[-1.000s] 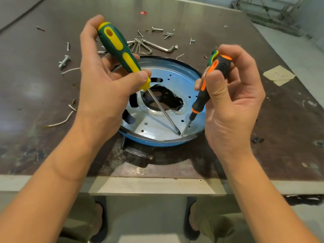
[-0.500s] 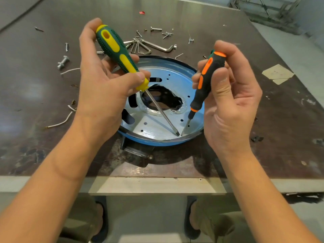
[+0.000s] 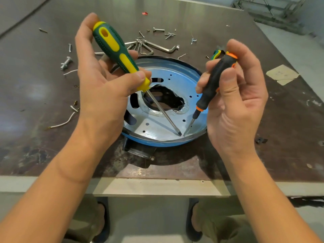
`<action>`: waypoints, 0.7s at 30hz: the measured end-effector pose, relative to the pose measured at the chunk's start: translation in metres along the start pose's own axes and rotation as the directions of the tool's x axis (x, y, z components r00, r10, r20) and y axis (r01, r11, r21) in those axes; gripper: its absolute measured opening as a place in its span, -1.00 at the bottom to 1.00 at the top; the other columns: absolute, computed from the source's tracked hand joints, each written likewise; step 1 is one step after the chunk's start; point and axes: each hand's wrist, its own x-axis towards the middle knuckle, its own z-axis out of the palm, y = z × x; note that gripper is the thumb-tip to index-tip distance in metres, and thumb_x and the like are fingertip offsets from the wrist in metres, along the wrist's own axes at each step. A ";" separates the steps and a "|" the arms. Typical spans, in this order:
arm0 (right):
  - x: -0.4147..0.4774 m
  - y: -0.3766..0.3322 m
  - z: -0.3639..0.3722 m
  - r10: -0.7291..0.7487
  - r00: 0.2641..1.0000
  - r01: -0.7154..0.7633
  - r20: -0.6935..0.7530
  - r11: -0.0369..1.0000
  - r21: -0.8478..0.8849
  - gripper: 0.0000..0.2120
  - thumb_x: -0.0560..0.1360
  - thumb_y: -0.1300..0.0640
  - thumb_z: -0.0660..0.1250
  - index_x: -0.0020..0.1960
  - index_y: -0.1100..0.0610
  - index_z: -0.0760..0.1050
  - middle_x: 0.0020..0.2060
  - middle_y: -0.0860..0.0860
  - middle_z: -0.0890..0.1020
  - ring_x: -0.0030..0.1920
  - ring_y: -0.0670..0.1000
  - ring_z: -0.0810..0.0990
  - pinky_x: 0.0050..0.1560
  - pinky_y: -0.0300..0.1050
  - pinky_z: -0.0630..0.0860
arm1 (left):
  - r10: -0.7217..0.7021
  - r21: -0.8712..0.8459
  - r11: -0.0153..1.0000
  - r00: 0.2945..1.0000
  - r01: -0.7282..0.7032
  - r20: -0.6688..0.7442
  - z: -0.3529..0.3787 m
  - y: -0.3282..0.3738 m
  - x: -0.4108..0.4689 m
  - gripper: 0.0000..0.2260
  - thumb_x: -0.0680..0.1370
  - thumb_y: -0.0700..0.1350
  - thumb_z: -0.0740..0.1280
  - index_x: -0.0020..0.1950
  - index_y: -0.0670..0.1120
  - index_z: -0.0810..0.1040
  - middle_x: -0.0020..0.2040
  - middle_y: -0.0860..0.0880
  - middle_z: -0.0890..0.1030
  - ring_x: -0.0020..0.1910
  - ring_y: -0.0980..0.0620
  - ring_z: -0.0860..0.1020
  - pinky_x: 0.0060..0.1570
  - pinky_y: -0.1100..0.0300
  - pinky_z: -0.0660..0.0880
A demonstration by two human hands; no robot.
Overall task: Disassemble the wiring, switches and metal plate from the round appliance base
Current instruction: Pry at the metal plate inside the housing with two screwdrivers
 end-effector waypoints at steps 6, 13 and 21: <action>-0.001 -0.004 0.003 0.018 1.000 -0.018 0.018 0.999 0.041 -0.76 0.71 0.30 0.06 0.32 0.22 0.39 -0.01 0.20 0.58 -0.11 0.15 0.62 -0.07 0.05 0.56 | 0.027 -0.006 1.000 0.999 -0.027 0.040 0.000 -0.001 0.000 -0.18 0.44 -0.46 0.34 0.58 -0.05 0.04 0.23 -0.29 0.47 0.12 -0.31 0.59 0.08 -0.04 0.59; 0.001 -0.006 0.007 0.034 0.999 -0.034 -0.042 0.999 0.005 -0.83 0.70 0.23 0.21 0.27 0.17 0.46 -0.06 0.18 0.50 -0.12 0.07 0.58 -0.07 0.07 0.54 | 0.019 -0.006 1.000 0.994 -0.018 0.108 -0.001 0.000 0.001 -0.19 0.46 -0.43 0.36 0.57 -0.03 0.01 0.27 -0.35 0.44 0.13 -0.32 0.58 0.12 -0.07 0.58; 0.000 -0.008 0.013 0.019 0.998 -0.018 -0.052 1.000 0.020 -0.80 0.67 0.07 0.28 0.23 0.15 0.47 -0.05 0.17 0.46 -0.16 0.03 0.56 -0.11 0.10 0.49 | 0.000 0.009 1.000 0.994 -0.001 0.113 -0.004 0.000 0.003 -0.18 0.46 -0.43 0.35 0.57 -0.02 0.01 0.25 -0.33 0.46 0.03 -0.23 0.65 0.10 -0.08 0.59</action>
